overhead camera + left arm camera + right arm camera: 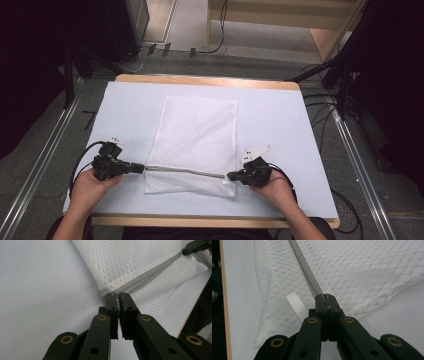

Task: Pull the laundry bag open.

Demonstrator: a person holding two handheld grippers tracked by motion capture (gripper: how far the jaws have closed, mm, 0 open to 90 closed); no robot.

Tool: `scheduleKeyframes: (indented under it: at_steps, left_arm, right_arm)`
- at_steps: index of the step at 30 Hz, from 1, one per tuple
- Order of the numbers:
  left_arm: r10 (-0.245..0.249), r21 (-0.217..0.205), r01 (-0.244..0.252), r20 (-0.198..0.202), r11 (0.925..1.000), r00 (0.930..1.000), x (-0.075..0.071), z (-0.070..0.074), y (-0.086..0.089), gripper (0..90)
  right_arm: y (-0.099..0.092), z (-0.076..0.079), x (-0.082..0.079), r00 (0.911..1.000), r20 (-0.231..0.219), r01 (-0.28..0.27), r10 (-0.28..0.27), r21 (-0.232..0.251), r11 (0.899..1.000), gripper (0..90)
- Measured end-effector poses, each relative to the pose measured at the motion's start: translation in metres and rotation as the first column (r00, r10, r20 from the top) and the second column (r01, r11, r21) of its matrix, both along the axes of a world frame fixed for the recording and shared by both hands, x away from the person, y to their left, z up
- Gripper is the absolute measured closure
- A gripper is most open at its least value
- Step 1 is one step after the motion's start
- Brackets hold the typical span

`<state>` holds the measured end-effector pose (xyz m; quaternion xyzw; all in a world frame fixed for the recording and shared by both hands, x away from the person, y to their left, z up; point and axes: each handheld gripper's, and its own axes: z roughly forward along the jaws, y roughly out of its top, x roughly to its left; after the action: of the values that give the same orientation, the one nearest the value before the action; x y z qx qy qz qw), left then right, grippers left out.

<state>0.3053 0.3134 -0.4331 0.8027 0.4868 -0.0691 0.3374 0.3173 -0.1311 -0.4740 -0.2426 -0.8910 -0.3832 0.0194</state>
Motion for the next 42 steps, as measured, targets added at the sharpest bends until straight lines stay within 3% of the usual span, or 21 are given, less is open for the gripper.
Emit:
scheduleKeyframes:
  at_steps: [9,11,12,17,22,26,28,33,42]
  left_arm:
    - [-0.010,-0.017,0.010,-0.008,0.9998,0.9999,-0.010,-0.003,0.002,85.8]
    - [-0.014,-0.023,0.014,0.007,0.9996,0.9999,-0.008,-0.003,0.002,74.5]
    - [-0.017,-0.034,0.017,0.008,0.9993,0.9998,-0.007,-0.003,0.002,70.6]
    - [0.004,-0.033,-0.002,0.053,0.9994,0.9986,-0.004,0.000,0.003,58.6]
    - [0.018,-0.023,-0.016,0.093,0.9996,0.9955,0.001,0.002,0.003,49.0]
    - [0.037,-0.006,-0.037,0.109,0.9993,0.9934,0.004,0.003,0.006,43.7]
    - [0.056,-0.007,-0.056,0.122,0.9984,0.9909,0.006,0.004,0.010,40.4]
    - [0.081,0.015,-0.084,0.166,0.9963,0.9829,0.010,0.006,0.018,36.6]
    - [0.111,0.018,-0.117,0.190,0.9930,0.9754,0.013,0.006,0.031,33.6]
  right_arm:
    - [0.000,0.000,0.001,1.0000,-0.006,0.001,-0.001,0.004,1.000,90.0]
    - [-0.001,0.001,0.002,0.9997,-0.025,0.006,-0.006,0.006,1.000,90.0]
    - [0.000,0.001,0.003,0.9993,-0.036,0.009,-0.009,0.010,1.000,85.1]
    - [-0.001,0.008,0.005,0.9989,-0.028,0.038,-0.036,0.056,0.998,80.1]
    - [-0.007,0.012,0.009,0.9970,-0.016,0.077,-0.076,0.079,0.994,65.5]
    - [-0.013,0.015,0.013,0.9900,-0.001,0.141,-0.141,0.092,0.986,49.6]
    - [-0.019,0.015,0.016,0.9844,0.001,0.175,-0.176,0.105,0.979,46.1]
    - [-0.028,0.016,0.020,0.9757,0.017,0.215,-0.219,0.113,0.970,40.2]
    - [-0.046,0.014,0.025,0.9528,0.017,0.299,-0.303,0.116,0.947,35.9]
